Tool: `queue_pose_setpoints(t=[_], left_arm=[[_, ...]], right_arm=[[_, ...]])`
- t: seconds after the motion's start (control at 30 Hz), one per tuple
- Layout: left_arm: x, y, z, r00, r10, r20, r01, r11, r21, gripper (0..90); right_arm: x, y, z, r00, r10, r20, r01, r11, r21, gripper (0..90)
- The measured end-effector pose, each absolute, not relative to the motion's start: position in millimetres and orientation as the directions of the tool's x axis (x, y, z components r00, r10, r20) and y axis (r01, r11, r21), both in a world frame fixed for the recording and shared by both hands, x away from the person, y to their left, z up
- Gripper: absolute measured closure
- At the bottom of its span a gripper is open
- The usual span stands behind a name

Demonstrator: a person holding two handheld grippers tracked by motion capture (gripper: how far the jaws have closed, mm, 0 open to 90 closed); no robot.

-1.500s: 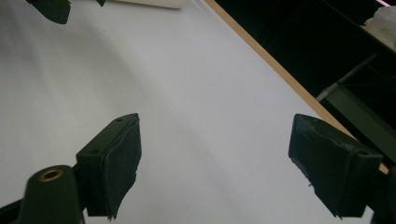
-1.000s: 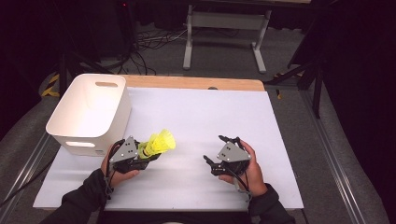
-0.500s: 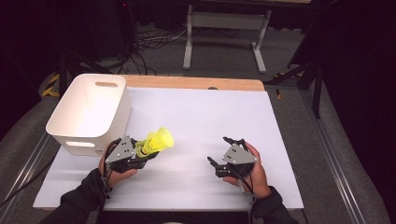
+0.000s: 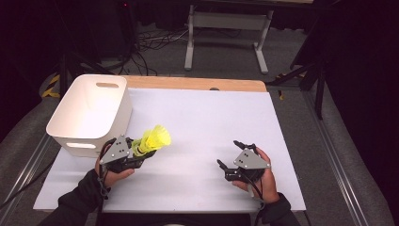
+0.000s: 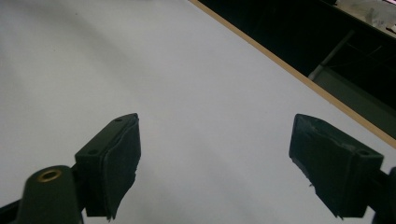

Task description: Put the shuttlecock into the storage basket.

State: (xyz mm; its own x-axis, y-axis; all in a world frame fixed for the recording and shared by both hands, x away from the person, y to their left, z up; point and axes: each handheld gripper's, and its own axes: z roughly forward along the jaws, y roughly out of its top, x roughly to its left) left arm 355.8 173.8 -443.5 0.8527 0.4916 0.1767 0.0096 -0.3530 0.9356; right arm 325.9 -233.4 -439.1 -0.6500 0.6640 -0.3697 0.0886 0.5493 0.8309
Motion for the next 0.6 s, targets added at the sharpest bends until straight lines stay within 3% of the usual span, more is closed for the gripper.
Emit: queue_pose_setpoints(t=[0.6], left_arm=[[354,189,-433,0.829,0.530,0.178,-0.004,-0.312,0.950,56.2]], right_arm=[[327,-234,-443,-0.668,0.664,-0.335,0.104,0.529,0.842,16.9]])
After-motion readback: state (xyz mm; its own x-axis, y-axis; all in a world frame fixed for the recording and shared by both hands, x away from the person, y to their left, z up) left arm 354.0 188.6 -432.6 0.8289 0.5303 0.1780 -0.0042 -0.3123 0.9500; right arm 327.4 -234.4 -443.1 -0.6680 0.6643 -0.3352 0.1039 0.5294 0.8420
